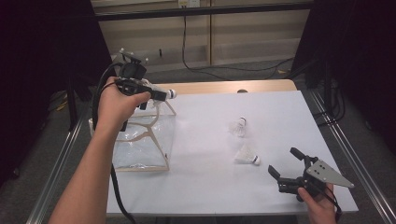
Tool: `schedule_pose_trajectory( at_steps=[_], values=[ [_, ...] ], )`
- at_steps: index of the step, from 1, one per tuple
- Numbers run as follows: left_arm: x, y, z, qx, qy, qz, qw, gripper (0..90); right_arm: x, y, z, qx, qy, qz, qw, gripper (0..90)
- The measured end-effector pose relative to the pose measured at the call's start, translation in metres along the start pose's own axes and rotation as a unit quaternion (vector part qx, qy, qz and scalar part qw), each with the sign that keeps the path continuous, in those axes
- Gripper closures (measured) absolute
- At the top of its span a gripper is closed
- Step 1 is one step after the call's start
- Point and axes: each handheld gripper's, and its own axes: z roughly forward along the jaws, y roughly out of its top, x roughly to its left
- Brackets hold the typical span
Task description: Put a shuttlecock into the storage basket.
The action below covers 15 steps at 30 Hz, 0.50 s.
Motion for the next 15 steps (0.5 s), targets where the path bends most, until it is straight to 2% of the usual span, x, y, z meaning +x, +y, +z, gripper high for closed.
schedule_pose_trajectory(
  at_steps=[15],
  values=[
    [0.007, 0.0018, -0.0064, -0.004, 0.007, -0.006, 1.0, 90.0, 0.0, -0.0001, 0.0001, 0.0, 0.0, 0.0, 1.0, 0.0]
  ],
)
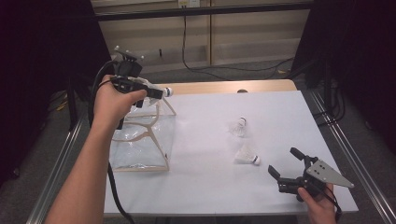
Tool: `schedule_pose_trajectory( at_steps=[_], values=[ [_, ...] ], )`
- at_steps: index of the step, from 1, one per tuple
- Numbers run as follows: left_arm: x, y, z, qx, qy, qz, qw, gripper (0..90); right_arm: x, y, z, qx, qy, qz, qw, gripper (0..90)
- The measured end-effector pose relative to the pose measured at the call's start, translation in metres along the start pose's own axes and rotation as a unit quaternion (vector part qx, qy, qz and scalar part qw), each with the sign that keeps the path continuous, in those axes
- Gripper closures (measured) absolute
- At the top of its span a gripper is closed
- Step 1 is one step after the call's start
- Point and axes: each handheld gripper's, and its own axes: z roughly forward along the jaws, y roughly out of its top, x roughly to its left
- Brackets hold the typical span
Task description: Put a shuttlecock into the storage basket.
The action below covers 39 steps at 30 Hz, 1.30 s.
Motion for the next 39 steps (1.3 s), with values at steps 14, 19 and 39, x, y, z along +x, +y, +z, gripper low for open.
schedule_pose_trajectory(
  at_steps=[14, 19, 39],
  values=[
    [0.009, -0.001, -0.009, -0.009, 0.008, -0.009, 0.9999, 90.0, 0.0, 0.0, 0.0, 0.0, 0.0, 0.001, 1.0, 0.0],
    [0.012, -0.001, -0.01, -0.01, 0.012, -0.008, 0.9998, 90.0, 0.0, 0.0, 0.0, 0.001, 0.001, -0.002, 1.0, 0.0],
    [0.027, -0.004, -0.018, -0.015, 0.025, -0.016, 0.9994, 90.0, 0.0, 0.0, 0.0, 0.0, 0.001, -0.002, 1.0, 0.0]
  ],
)
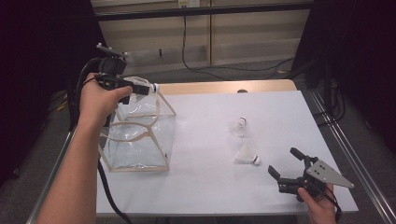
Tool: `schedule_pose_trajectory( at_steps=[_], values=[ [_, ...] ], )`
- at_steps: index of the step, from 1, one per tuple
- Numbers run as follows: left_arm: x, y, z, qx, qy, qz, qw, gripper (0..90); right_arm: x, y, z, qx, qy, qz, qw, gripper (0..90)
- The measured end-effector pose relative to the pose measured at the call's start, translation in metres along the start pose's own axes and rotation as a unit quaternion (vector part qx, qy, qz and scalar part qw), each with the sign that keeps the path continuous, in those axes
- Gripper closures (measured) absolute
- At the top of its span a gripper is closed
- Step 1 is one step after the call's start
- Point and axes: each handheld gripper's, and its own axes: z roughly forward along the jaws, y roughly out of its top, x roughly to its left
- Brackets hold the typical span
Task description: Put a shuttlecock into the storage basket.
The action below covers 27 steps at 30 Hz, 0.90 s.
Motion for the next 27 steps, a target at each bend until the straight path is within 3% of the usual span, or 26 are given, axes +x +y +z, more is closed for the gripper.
schedule_pose_trajectory(
  at_steps=[27],
  values=[
    [0.023, -0.009, 0.005, -0.003, 0.029, -0.008, 0.9995, 90.0, 0.0, 0.0, 0.0, 0.0, -0.002, 0.0, 1.0, 0.0]
  ],
)
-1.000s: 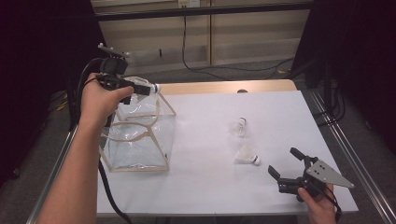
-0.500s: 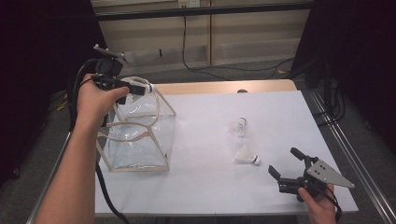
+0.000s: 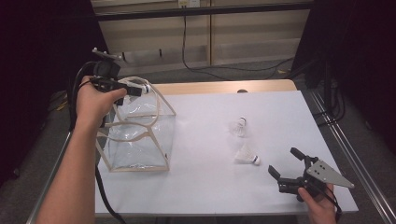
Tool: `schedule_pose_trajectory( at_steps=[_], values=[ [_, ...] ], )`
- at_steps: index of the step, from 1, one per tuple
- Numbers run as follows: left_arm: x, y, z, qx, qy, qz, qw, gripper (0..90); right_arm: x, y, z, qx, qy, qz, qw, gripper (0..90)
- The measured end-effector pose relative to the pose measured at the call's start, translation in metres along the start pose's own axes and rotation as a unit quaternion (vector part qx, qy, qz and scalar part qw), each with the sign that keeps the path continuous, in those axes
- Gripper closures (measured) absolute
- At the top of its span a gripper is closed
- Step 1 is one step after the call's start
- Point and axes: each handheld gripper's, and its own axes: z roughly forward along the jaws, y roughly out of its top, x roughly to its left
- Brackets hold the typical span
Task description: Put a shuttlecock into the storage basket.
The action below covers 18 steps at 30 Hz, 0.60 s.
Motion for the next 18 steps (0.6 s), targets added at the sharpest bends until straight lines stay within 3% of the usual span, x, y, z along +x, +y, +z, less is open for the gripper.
schedule_pose_trajectory(
  at_steps=[18],
  values=[
    [0.0097, -0.0073, 0.0086, 0.006, 0.014, -0.009, 0.9998, 89.7, 0.0003, 0.0, -0.0001, 0.001, 0.0, -0.001, 1.0, 0.0]
  ],
)
